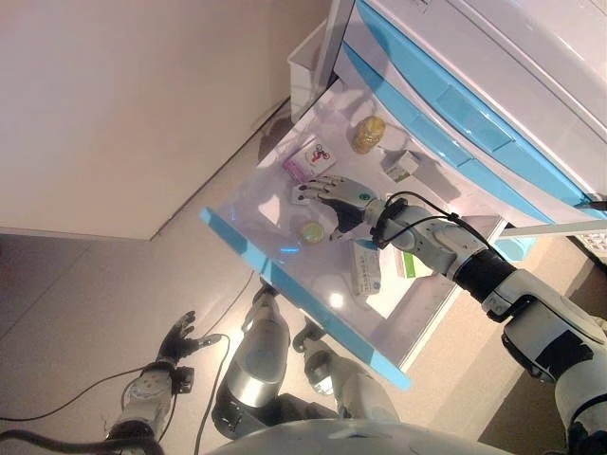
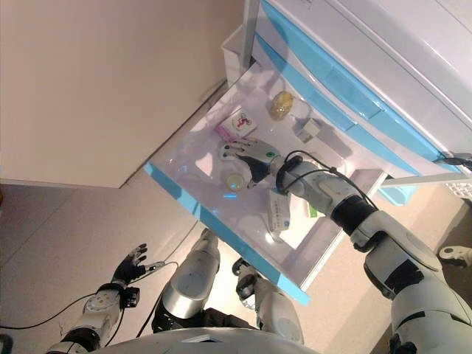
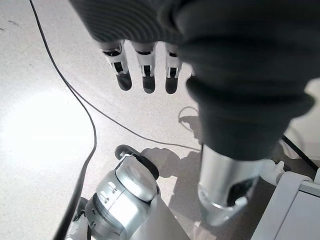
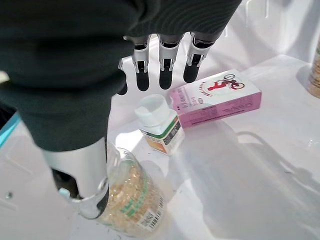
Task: Open the drawer and pick up the medicine
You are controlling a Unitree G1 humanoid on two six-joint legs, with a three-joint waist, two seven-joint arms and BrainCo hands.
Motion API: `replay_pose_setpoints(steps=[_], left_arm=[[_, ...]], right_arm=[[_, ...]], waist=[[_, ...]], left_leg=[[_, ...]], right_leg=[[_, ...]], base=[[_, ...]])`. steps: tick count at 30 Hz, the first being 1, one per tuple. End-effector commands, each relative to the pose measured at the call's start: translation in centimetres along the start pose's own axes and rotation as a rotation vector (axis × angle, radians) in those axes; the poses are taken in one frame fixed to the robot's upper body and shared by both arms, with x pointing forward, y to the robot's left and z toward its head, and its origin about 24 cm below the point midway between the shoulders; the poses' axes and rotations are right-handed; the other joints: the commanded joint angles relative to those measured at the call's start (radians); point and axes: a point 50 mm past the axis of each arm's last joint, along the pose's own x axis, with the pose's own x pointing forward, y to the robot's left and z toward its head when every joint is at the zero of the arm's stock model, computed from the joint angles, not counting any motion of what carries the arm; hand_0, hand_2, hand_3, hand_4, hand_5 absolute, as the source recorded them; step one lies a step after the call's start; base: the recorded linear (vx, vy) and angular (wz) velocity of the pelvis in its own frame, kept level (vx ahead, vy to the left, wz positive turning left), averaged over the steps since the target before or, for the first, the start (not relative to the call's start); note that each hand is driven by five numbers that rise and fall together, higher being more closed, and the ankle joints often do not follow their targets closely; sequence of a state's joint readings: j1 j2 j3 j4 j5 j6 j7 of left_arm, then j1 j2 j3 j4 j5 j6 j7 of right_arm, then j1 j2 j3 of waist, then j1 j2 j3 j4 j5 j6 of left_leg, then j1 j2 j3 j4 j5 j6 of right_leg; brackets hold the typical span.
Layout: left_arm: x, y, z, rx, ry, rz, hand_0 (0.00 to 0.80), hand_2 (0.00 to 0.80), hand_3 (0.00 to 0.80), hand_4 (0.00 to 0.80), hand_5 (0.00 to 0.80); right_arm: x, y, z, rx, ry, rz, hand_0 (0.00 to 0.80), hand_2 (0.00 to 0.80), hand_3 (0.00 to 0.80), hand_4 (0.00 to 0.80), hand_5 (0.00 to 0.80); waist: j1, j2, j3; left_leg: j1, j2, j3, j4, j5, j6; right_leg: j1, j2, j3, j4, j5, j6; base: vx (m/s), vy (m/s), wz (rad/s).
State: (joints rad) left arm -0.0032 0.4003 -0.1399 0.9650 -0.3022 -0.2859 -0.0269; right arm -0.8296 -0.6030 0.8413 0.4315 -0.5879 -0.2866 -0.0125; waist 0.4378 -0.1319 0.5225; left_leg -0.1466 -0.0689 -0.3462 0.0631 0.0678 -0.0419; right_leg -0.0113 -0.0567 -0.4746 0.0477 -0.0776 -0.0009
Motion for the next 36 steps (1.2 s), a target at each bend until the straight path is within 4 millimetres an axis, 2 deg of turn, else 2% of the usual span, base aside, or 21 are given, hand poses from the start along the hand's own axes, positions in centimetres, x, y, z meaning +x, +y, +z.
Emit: replay_pose_setpoints(steps=[1,4,5,6,8,19,36], left_arm=[[-1.3,-0.1,-2.5,0.036,0.074,-0.018,0.000,0.000,0.000,0.000,0.000],[-1.2,0.1,-2.3,0.042,0.071,-0.021,0.000,0.000,0.000,0.000,0.000],[-1.2,0.1,-2.2,0.047,0.069,-0.023,0.000,0.000,0.000,0.000,0.000],[-1.2,0.1,-2.3,0.046,0.071,-0.021,0.000,0.000,0.000,0.000,0.000],[-1.1,0.2,-2.2,0.052,0.072,-0.021,0.000,0.000,0.000,0.000,0.000],[-1.0,0.5,-2.1,0.060,0.078,-0.016,0.000,0.000,0.000,0.000,0.000],[-0.7,0.6,-1.5,0.059,0.064,-0.021,0.000,0.000,0.000,0.000,0.000]], right_arm=[[0.8,0.7,3.3,-0.012,-0.158,0.016,0.000,0.000,0.000,0.000,0.000],[0.8,0.8,3.9,-0.024,-0.190,0.044,0.000,0.000,0.000,0.000,0.000],[0.8,0.9,4.0,-0.029,-0.199,0.055,0.000,0.000,0.000,0.000,0.000],[0.8,1.0,4.3,-0.032,-0.213,0.068,0.000,0.000,0.000,0.000,0.000],[0.7,1.3,4.4,-0.027,-0.222,0.084,0.000,0.000,0.000,0.000,0.000],[0.8,2.5,5.1,-0.014,-0.248,0.142,0.000,0.000,0.000,0.000,0.000],[1.2,3.8,4.0,-0.076,-0.162,0.186,0.000,0.000,0.000,0.000,0.000]], waist=[[0.000,0.009,-0.084],[0.001,0.006,-0.087],[0.003,0.013,-0.087],[0.001,0.003,-0.091],[0.004,0.007,-0.094],[0.006,-0.004,-0.109],[0.014,-0.009,-0.100]], left_leg=[[-0.005,-0.020,0.010,-0.087,-0.028,0.004],[-0.005,-0.020,0.011,-0.089,-0.028,0.004],[-0.018,-0.026,0.008,-0.080,-0.005,0.009],[-0.003,-0.020,0.010,-0.092,-0.028,0.005],[-0.014,-0.026,0.007,-0.084,-0.006,0.010],[-0.008,-0.026,0.006,-0.086,-0.009,0.011],[-0.009,-0.025,0.003,-0.100,-0.029,0.010]], right_leg=[[0.019,0.025,0.032,0.101,-0.078,0.014],[0.019,0.026,0.032,0.098,-0.076,0.015],[0.012,0.022,0.016,0.096,-0.052,0.015],[0.019,0.027,0.033,0.097,-0.075,0.016],[0.013,0.023,0.017,0.093,-0.051,0.017],[0.020,0.025,0.019,0.083,-0.046,0.021],[0.012,0.028,0.029,0.080,-0.063,0.027]], base=[[0.000,0.000,0.00],[-0.023,0.021,0.00],[0.000,0.000,0.00],[0.000,0.000,0.00],[-0.028,0.029,0.00],[-0.003,0.004,0.01],[0.012,-0.011,0.00]])
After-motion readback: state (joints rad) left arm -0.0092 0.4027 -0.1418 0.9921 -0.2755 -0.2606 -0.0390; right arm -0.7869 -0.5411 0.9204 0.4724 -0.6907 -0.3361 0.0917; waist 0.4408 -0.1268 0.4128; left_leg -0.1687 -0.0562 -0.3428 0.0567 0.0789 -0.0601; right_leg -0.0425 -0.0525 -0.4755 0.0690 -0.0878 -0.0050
